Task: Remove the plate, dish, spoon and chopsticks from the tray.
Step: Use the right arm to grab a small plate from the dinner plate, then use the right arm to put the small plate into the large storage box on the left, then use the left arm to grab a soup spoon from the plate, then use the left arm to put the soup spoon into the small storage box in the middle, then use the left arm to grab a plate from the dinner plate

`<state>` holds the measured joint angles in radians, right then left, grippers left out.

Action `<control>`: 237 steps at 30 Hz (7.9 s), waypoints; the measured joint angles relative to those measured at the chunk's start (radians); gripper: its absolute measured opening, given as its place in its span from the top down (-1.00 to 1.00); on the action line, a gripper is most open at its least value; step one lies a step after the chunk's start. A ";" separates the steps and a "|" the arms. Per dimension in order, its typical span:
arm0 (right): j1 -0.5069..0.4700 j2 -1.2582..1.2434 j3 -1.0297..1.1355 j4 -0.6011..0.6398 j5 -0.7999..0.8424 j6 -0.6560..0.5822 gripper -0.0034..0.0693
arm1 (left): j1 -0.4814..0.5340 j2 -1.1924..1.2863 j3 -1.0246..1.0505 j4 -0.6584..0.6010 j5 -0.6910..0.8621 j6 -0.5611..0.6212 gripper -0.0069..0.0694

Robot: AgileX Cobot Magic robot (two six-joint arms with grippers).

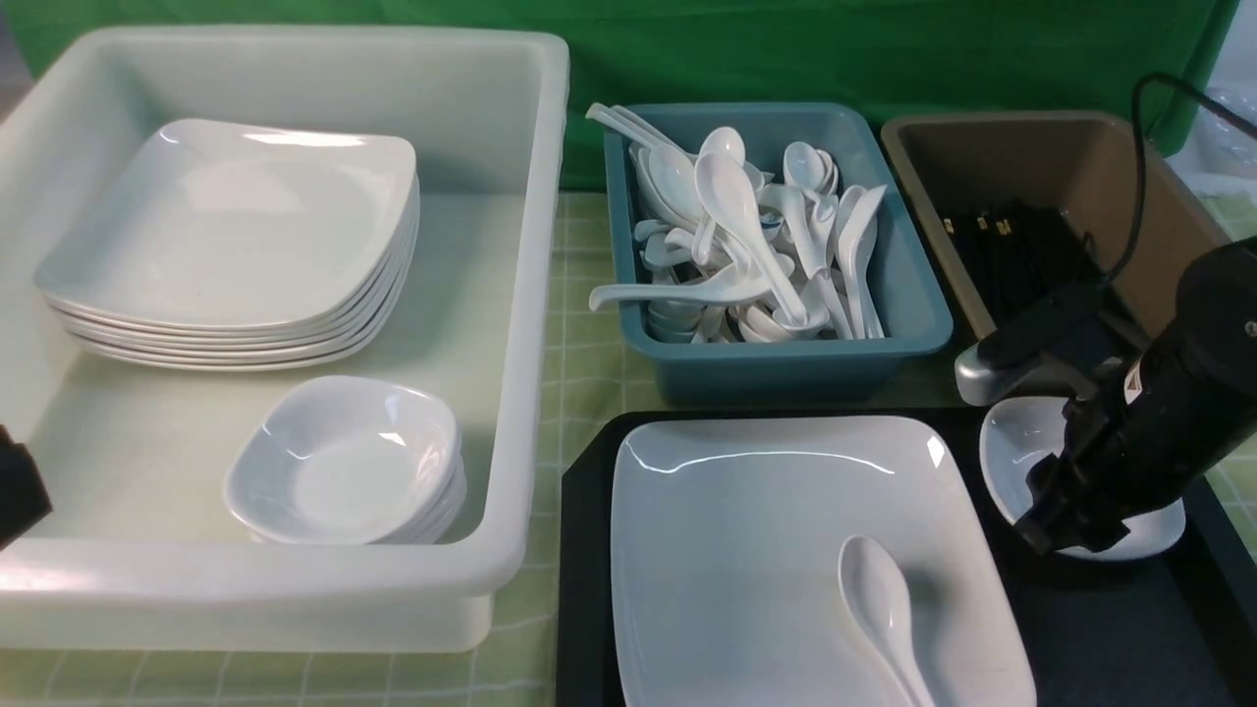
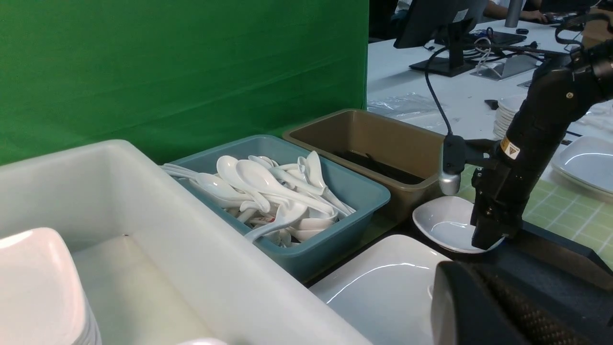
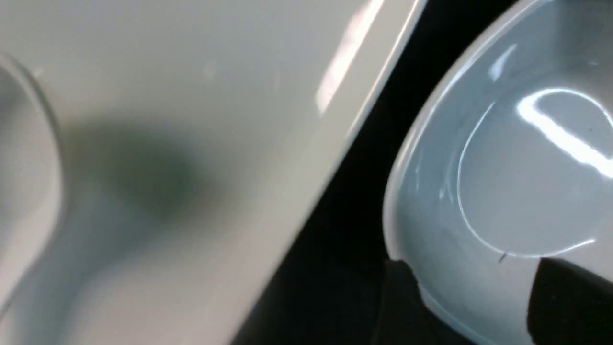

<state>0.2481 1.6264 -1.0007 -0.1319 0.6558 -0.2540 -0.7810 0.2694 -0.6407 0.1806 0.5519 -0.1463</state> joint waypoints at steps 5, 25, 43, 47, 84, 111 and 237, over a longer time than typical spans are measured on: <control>0.004 0.002 0.000 0.016 0.019 0.000 -0.35 | 0.000 0.000 0.008 -0.003 -0.013 0.000 0.76; 0.032 0.075 0.000 -0.054 0.027 0.003 0.48 | 0.000 0.000 0.009 -0.017 -0.014 0.015 0.76; 0.777 -0.037 -0.545 0.001 0.115 0.117 0.73 | 0.000 0.000 -0.110 0.195 0.322 -0.033 0.76; 0.865 0.162 -0.756 0.010 0.052 0.024 0.73 | 0.000 -0.002 -0.202 0.227 0.466 -0.043 0.76; 0.737 -0.132 -0.637 -0.130 0.512 0.299 0.59 | 0.000 0.403 -0.248 -0.157 0.402 0.036 0.76; 0.532 -1.105 0.097 -0.181 0.510 0.332 0.55 | -0.296 1.768 -1.028 -0.310 0.388 -0.312 0.33; 0.692 -1.110 0.097 -0.175 0.506 0.584 0.81 | -0.214 1.389 -0.312 -0.175 0.012 1.056 -0.35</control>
<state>0.9406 0.5160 -0.9033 -0.3069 1.1618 0.3301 -0.9954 1.6581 -0.9526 0.0060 0.5640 0.9099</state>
